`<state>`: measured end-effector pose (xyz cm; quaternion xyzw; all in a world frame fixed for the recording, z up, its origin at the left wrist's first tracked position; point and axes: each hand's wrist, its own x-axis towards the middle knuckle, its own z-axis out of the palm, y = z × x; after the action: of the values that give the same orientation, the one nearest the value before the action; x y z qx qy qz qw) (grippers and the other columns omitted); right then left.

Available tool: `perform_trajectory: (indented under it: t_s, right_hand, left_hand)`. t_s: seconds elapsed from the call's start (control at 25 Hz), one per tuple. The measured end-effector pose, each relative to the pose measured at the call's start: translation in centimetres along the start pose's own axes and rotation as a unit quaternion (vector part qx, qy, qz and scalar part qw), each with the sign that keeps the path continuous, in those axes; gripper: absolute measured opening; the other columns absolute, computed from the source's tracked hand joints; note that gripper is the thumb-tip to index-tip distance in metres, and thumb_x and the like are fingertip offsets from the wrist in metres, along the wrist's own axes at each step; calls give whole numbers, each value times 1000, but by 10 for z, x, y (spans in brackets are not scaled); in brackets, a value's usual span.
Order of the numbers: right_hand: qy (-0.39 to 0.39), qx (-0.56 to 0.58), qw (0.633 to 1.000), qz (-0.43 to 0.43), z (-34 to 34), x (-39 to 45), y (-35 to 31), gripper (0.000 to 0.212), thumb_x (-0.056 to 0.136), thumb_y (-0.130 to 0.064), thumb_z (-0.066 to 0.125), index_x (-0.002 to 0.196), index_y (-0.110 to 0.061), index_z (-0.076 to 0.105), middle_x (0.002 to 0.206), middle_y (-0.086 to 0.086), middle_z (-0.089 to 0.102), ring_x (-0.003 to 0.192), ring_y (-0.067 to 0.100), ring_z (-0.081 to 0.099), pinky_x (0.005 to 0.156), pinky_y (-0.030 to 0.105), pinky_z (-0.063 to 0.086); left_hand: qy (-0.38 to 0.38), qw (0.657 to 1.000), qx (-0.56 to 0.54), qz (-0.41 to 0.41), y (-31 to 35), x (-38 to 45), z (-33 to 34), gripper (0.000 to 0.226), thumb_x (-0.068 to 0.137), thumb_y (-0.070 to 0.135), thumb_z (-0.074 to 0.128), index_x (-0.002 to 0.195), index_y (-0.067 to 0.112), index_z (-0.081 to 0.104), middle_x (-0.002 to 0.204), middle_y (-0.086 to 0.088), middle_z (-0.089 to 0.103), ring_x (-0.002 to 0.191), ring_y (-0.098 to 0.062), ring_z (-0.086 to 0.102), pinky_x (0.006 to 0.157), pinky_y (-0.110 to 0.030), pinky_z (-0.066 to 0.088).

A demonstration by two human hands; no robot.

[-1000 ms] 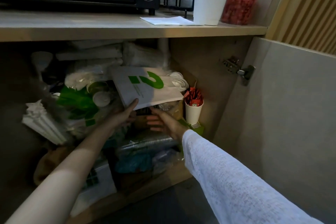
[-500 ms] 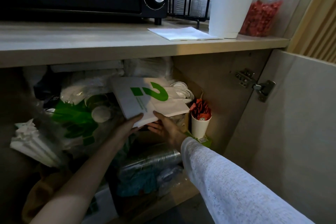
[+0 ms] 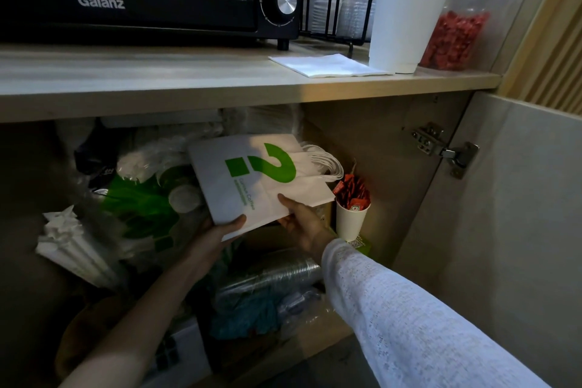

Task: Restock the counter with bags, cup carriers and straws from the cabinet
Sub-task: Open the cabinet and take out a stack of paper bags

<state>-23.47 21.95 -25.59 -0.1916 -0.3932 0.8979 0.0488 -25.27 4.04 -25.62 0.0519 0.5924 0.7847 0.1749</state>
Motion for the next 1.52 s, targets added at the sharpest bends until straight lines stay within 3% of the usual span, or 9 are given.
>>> perform_trajectory:
  t_s: [0.12,0.28,0.44,0.64,0.88,1.04,1.16,1.32,1.52]
  right_hand:
    - [2,19,1000,-20,-4,-9,-4,30,88,-1,64,115,-12,60,108,9,69,95,23,66,83,36,58]
    - [6,26,999,-19,-17,-22,-9,49,82,-10,74,128,-13,58,120,12,68,105,25,68,78,36,60]
    - [-13,36,999,-23,-24,-44,-14,43,84,-12,72,125,-13,60,111,9,72,97,21,70,75,34,61]
    - [-32,47,997,-47,-42,-69,-28,46,85,-29,70,129,-17,60,121,9,68,116,27,62,103,46,47]
    - [-36,-6,997,-74,-68,-114,-59,39,83,-23,73,120,-16,64,109,5,74,102,20,70,90,36,56]
    - [2,-38,994,-100,-76,-134,-74,49,76,-27,79,122,-17,64,108,4,74,104,18,69,88,34,55]
    - [0,-57,992,-112,-85,-148,-82,50,75,-28,80,122,-18,65,108,3,74,103,18,70,93,37,54]
    - [-6,-102,988,-119,-88,-162,-84,46,78,-31,78,121,-22,65,108,0,74,103,16,69,87,33,56]
    - [-16,-129,985,-114,-82,-171,-86,47,80,-31,76,124,-21,63,107,-1,74,101,14,69,73,27,58]
  left_hand:
    - [-22,1000,-3,-21,0,-12,-12,65,72,15,74,134,21,53,132,-1,60,122,-24,54,108,-43,40]
    - [-20,999,-32,-25,-1,-27,-27,52,88,1,61,137,15,49,128,-4,61,112,-19,58,95,-35,45]
    - [-23,999,-30,-22,-2,-45,-31,52,88,-3,58,136,14,49,125,-3,62,113,-18,58,100,-38,43]
    - [-11,999,-29,-29,1,-67,-29,52,86,-7,58,133,13,47,118,-4,63,108,-19,59,99,-37,42]
    - [-44,999,-18,-17,10,-94,-1,37,84,-8,59,112,16,59,109,-5,67,103,-19,61,92,-35,48]
    - [-106,994,26,-26,16,-108,16,61,58,9,83,114,16,61,108,-5,72,103,-23,66,84,-37,54]
    - [-76,997,-7,-9,15,-109,24,47,71,11,73,116,16,62,114,-9,69,106,-30,63,89,-45,50]
    - [-19,997,-76,22,12,-115,47,16,93,20,55,107,18,62,103,-12,68,90,-28,63,82,-43,50]
    - [19,992,-123,-14,13,-122,58,30,97,40,47,110,17,61,96,-10,69,87,-27,62,80,-40,49]
